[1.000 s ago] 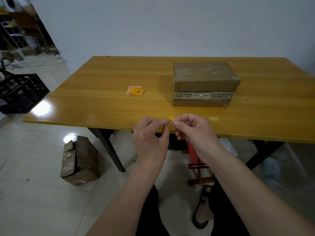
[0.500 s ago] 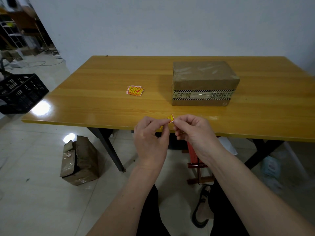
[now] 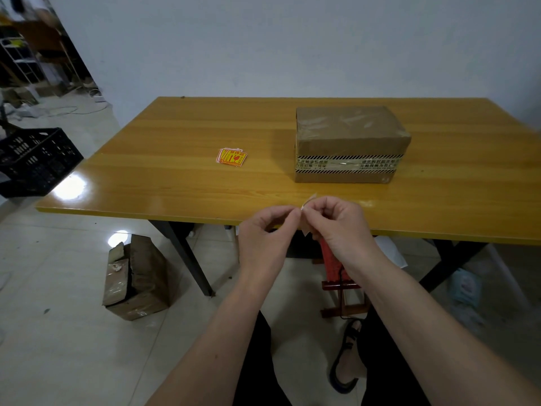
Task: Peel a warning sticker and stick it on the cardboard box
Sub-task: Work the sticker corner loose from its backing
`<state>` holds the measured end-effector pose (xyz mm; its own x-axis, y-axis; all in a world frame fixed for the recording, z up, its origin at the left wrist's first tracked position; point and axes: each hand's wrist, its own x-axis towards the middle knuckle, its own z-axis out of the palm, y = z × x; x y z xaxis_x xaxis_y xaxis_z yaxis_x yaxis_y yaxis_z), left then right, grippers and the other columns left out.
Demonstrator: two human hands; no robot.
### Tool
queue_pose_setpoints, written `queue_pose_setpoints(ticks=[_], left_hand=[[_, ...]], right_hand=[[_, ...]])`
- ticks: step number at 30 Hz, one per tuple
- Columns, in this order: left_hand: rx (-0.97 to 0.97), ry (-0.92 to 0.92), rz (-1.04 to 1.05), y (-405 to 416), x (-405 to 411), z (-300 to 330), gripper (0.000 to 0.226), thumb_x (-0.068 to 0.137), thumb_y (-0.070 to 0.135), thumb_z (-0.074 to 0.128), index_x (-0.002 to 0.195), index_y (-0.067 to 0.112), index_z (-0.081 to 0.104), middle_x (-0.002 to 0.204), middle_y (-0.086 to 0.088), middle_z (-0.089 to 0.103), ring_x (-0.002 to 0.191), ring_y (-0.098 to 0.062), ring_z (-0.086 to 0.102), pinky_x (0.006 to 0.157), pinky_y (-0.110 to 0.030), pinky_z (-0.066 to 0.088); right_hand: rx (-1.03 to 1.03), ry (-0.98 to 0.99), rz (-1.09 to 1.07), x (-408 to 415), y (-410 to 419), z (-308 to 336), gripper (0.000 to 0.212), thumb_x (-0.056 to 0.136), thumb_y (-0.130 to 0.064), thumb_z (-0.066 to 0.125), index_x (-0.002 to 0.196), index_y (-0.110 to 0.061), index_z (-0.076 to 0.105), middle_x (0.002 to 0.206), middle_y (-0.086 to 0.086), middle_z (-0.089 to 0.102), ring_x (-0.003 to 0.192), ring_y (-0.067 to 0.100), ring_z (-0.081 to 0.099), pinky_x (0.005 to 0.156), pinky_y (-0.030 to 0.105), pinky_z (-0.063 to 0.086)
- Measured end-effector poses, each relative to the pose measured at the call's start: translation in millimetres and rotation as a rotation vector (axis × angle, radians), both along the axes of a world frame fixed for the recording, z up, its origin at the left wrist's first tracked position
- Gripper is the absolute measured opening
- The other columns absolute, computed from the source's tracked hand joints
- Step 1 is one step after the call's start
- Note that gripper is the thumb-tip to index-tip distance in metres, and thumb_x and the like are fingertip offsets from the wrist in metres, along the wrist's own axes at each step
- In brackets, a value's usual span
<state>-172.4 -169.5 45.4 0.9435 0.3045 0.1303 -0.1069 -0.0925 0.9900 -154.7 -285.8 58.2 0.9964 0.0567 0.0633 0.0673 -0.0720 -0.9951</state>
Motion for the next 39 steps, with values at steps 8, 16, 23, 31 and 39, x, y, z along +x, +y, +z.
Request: queue_pose_setpoints(ticks=[8, 16, 23, 31, 39], left_hand=[[-0.043, 0.115, -0.009, -0.4, 2.0, 1.4, 0.005, 0.076, 0.017, 0.073, 0.078, 0.02, 0.076, 0.076, 0.005, 0.075, 0.074, -0.004, 0.068, 0.068, -0.017, 0.05], [-0.087, 0.182, -0.021, -2.2, 4.9, 4.3, 0.007, 0.075, 0.016, 0.072, 0.071, 0.02, 0.074, 0.069, 0.007, 0.071, 0.065, 0.0, 0.061, 0.058, -0.011, 0.045], [-0.211, 0.25, -0.015, 1.6, 7.1, 0.9, 0.007, 0.077, 0.014, 0.071, 0.073, 0.019, 0.074, 0.061, 0.014, 0.065, 0.066, 0.0, 0.056, 0.065, -0.016, 0.043], [-0.236, 0.279, 0.071, 6.3, 11.0, -1.3, 0.004, 0.078, 0.014, 0.071, 0.078, 0.016, 0.074, 0.073, 0.007, 0.067, 0.075, -0.006, 0.056, 0.069, -0.019, 0.043], [-0.347, 0.307, 0.192, 11.9, 15.2, 1.9, 0.009, 0.079, 0.016, 0.071, 0.072, 0.02, 0.069, 0.074, 0.006, 0.062, 0.079, -0.009, 0.054, 0.072, -0.022, 0.044]], right_hand=[[-0.162, -0.077, 0.001, 1.2, -3.0, -4.7, 0.009, 0.085, -0.008, 0.063, 0.076, -0.005, 0.065, 0.07, 0.007, 0.061, 0.06, 0.009, 0.052, 0.054, 0.019, 0.044], [-0.192, -0.082, 0.002, 3.6, -5.3, -8.4, 0.009, 0.083, -0.008, 0.065, 0.075, -0.009, 0.064, 0.075, 0.008, 0.062, 0.066, 0.01, 0.052, 0.06, 0.019, 0.045], [-0.182, -0.046, -0.048, 4.0, -7.8, -9.5, 0.009, 0.078, -0.006, 0.066, 0.071, -0.01, 0.062, 0.075, 0.005, 0.059, 0.066, 0.011, 0.05, 0.059, 0.021, 0.043], [-0.145, 0.05, -0.119, 9.2, -11.8, -12.4, 0.014, 0.079, -0.003, 0.062, 0.068, -0.012, 0.06, 0.077, 0.008, 0.061, 0.073, 0.019, 0.055, 0.065, 0.033, 0.046], [-0.165, 0.098, -0.144, 12.1, -15.7, -9.0, 0.005, 0.082, -0.008, 0.061, 0.078, -0.007, 0.063, 0.073, 0.004, 0.057, 0.067, 0.016, 0.05, 0.062, 0.03, 0.045]])
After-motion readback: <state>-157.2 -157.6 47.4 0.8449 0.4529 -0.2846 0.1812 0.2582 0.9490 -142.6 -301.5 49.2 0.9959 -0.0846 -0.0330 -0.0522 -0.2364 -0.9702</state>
